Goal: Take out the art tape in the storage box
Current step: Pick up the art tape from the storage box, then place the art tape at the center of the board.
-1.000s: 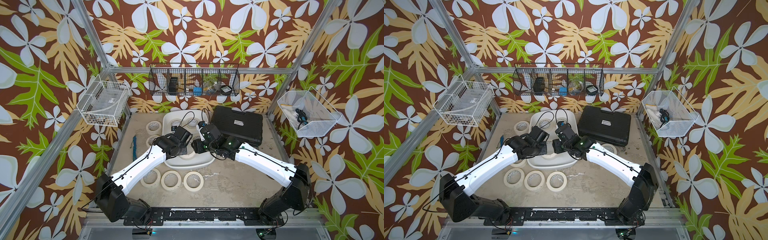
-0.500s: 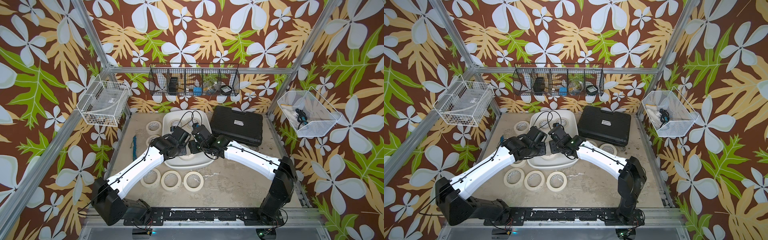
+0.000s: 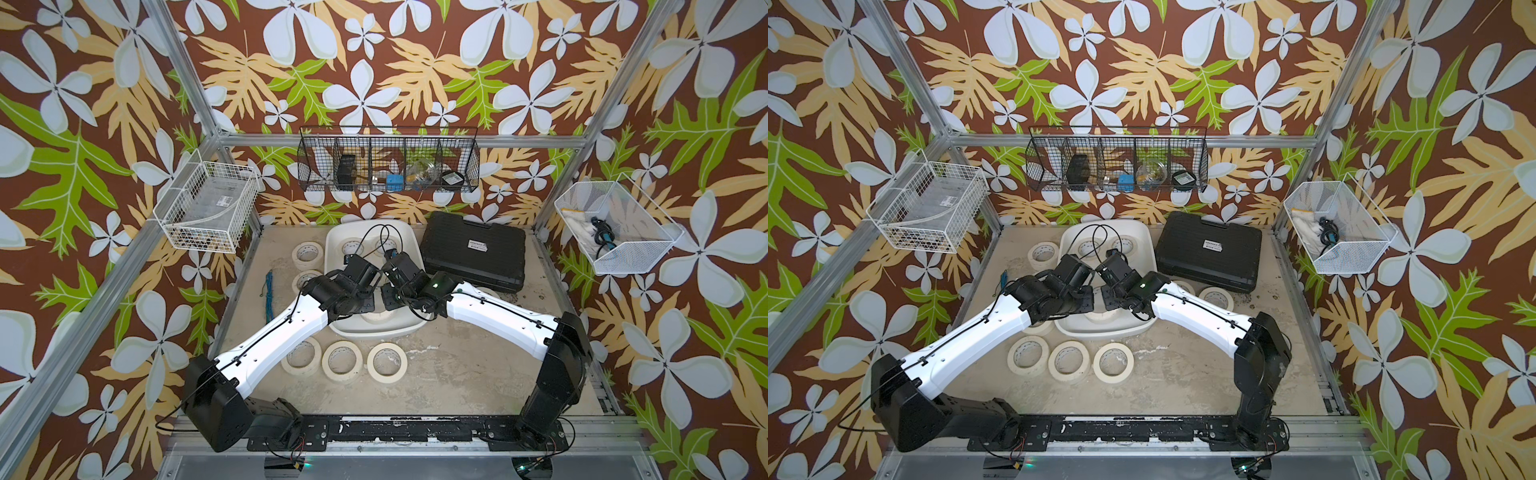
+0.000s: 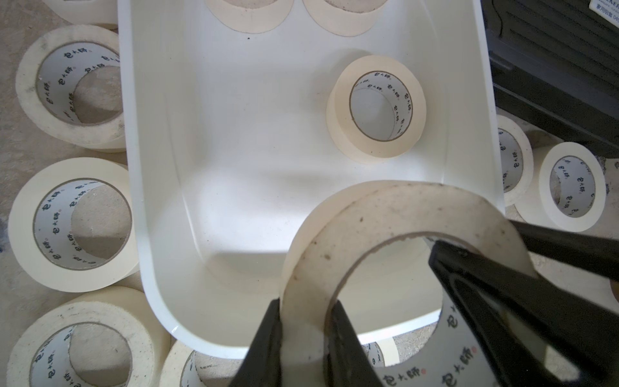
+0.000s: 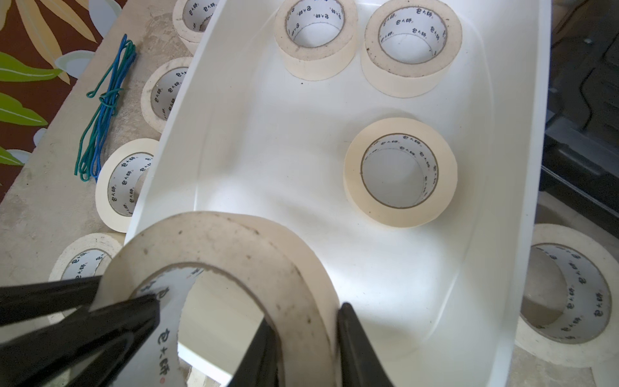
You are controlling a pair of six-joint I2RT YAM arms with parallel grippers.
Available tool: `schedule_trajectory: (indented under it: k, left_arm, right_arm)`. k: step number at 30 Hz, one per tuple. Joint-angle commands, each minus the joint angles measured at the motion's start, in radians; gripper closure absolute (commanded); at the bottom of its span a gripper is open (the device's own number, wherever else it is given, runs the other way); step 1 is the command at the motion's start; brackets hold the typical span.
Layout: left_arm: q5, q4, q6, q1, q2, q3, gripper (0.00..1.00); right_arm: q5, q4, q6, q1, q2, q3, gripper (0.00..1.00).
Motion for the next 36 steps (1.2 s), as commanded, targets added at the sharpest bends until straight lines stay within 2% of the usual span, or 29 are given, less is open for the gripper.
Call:
schedule_trajectory:
  k: [1,5,9,14,19,25,30,36]
  left_arm:
    - [0.046,0.047,0.018,0.002,-0.029,-0.009,0.54]
    - [0.073,0.083,0.029,0.002,-0.078,-0.007,0.42]
    - [0.049,0.1,0.036,0.003,-0.134,-0.01,0.37]
    - [0.007,0.124,0.039,0.001,-0.204,-0.03,0.31]
    - [-0.005,0.127,0.045,0.003,-0.22,-0.036,0.3]
    - [0.009,0.136,0.043,0.003,-0.203,-0.044,0.3]
    - [0.01,0.144,0.049,0.003,-0.195,-0.05,0.3]
    - [0.007,0.145,0.054,0.005,-0.184,-0.06,0.3]
  right_arm:
    - [0.02,0.006,-0.004,0.001,-0.028,0.002,0.82]
    - [0.06,-0.03,-0.024,-0.009,-0.062,0.009,0.84]
    - [0.07,-0.054,-0.037,-0.052,-0.134,-0.018,0.84]
    - [0.076,-0.061,-0.061,-0.155,-0.275,-0.108,0.84]
    - [0.057,-0.061,-0.098,-0.298,-0.429,-0.237,0.84]
    - [-0.022,-0.048,-0.111,-0.474,-0.554,-0.395,0.84]
    - [-0.069,-0.019,-0.092,-0.509,-0.589,-0.514,0.84]
    - [-0.198,0.078,-0.045,-0.509,-0.584,-0.676,0.84]
